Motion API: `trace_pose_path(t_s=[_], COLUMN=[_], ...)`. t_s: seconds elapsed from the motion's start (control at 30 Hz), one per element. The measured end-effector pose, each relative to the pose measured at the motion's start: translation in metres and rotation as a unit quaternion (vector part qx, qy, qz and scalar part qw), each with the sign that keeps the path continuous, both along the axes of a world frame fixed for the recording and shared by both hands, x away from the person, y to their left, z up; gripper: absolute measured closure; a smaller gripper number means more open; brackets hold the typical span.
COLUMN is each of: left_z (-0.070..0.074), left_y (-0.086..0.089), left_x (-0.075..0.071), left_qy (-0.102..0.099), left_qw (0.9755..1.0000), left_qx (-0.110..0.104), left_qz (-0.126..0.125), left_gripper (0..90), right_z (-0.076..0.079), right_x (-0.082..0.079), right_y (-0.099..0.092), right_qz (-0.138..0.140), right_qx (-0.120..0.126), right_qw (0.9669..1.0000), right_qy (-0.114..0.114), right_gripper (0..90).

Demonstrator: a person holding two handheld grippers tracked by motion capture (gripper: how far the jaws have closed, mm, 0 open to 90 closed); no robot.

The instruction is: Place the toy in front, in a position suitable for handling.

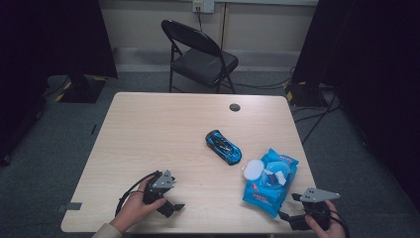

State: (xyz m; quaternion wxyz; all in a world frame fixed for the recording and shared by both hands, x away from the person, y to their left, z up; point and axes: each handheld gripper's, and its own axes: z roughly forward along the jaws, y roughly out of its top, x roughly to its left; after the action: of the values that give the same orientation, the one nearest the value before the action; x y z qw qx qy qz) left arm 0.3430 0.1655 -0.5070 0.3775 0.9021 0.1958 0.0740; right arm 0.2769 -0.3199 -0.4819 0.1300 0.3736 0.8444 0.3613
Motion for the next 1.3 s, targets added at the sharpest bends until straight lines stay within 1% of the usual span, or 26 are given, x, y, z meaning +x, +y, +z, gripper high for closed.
trace_pose_path(t_s=[0.03, 0.1, 0.13, 0.23, 0.27, 0.37, 0.43, 0.5, 0.53, 0.7, 0.73, 0.77, 0.87, 0.9, 0.93, 1.0, 1.1, 1.13, 1.23, 1.27, 1.3], left_z=[0.0, 0.0, 0.0, 0.0, 0.0, 0.0, 0.0, 0.0, 0.0, 0.0, 0.0, 0.0, 0.0, 0.0, 0.0, 0.0, 0.0, 0.0, 0.0, 0.0, 0.0], left_y=[0.0, 0.0, 0.0, 0.0, 0.0, 0.0, 0.0, 0.0, 0.0, 0.0, 0.0, 0.0, 0.0, 0.0, 0.0, 0.0, 0.0, 0.0, 0.0, 0.0, 0.0], left_x=[0.0, 0.0, 0.0, 0.0, 0.0, 0.0, 0.0, 0.0, 0.0, 0.0, 0.0, 0.0, 0.0, 0.0, 0.0, 0.0, 0.0, 0.0, 0.0, 0.0, 0.0], left_qy=[0.001, 0.0, 0.0, 0.0, 0.001, 0.0, 0.0, 0.001, 0.001, 0.001, 0.001, 0.001, 0.001, 0.001, 0.001, 0.001, 0.001, 0.001, 0.001, 0.0, 0.0], left_qw=[1.0, 1.0, 1.0, 1.0, 1.0, 1.0, 1.0, 1.0, 1.0, 1.0, 1.0, 1.0, 1.0, 1.0, 1.0, 1.0, 1.0, 1.0, 1.0, 1.0, 1.0], left_qx=[-0.002, 0.0, 0.0, 0.0, -0.002, 0.0, -0.001, -0.003, -0.003, -0.002, -0.002, -0.003, -0.003, -0.003, -0.003, -0.003, -0.003, -0.003, -0.003, -0.003, -0.003], left_qz=[0.001, 0.0, 0.0, 0.0, 0.001, 0.0, 0.001, 0.002, 0.002, 0.002, 0.003, 0.002, 0.002, 0.003, 0.002, 0.002, 0.002, 0.002, 0.002, 0.003, 0.003], left_gripper=[0.0, 0.0, 0.0, 0.0, 0.0, 0.0, 0.0, 0.0, 0.0, 0.0, 0.0, 0.0, 0.0, 0.0, 0.0, 0.0, 0.0, 0.0, 0.0, 0.0, 0.0], right_z=[0.002, 0.004, 0.005, 0.005, 0.005, 0.005, 0.008, 0.013, 0.017, 0.02, 0.018, 0.018, 0.014, 0.012, 0.012, 0.009, 0.007, 0.005, 0.003, 0.001, 0.001], right_x=[-0.001, -0.003, -0.004, -0.004, -0.003, -0.003, -0.004, -0.007, -0.009, -0.012, -0.01, -0.01, -0.006, -0.004, -0.004, -0.001, 0.001, 0.003, 0.004, 0.006, 0.006], right_y=[0.001, 0.005, 0.006, 0.008, 0.009, 0.009, 0.007, 0.003, 0.002, 0.007, 0.01, 0.01, 0.015, 0.021, 0.021, 0.026, 0.029, 0.032, 0.033, 0.034, 0.034], right_qz=[0.001, -0.001, -0.002, -0.002, 0.001, 0.001, 0.003, -0.006, -0.011, -0.01, -0.015, -0.015, -0.017, -0.018, -0.018, -0.031, -0.042, -0.051, -0.054, -0.054, -0.054], right_qx=[0.007, -0.004, -0.005, 0.002, 0.0, -0.001, -0.005, 0.015, 0.027, 0.033, 0.037, 0.037, 0.037, 0.032, 0.032, 0.021, 0.023, 0.021, 0.015, 0.013, 0.013], right_qw=[1.0, 1.0, 0.9999, 1.0, 1.0, 1.0, 1.0, 0.9999, 0.9995, 0.9992, 0.9991, 0.9991, 0.9992, 0.9993, 0.9993, 0.9993, 0.9988, 0.9984, 0.9983, 0.9982, 0.9982], right_qy=[0.0, -0.008, -0.01, -0.005, 0.001, 0.001, 0.002, -0.005, -0.015, -0.02, -0.013, -0.013, -0.003, 0.0, 0.0, 0.003, 0.008, 0.013, 0.015, 0.023, 0.023], right_gripper=[14.7, 14.9, 15.0, 15.0, 15.2, 15.0, 14.9, 14.5, 14.3, 14.3, 14.3, 14.3, 14.3, 14.3, 14.3, 13.4, 11.5, 9.2, 7.5, 7.4, 7.4])
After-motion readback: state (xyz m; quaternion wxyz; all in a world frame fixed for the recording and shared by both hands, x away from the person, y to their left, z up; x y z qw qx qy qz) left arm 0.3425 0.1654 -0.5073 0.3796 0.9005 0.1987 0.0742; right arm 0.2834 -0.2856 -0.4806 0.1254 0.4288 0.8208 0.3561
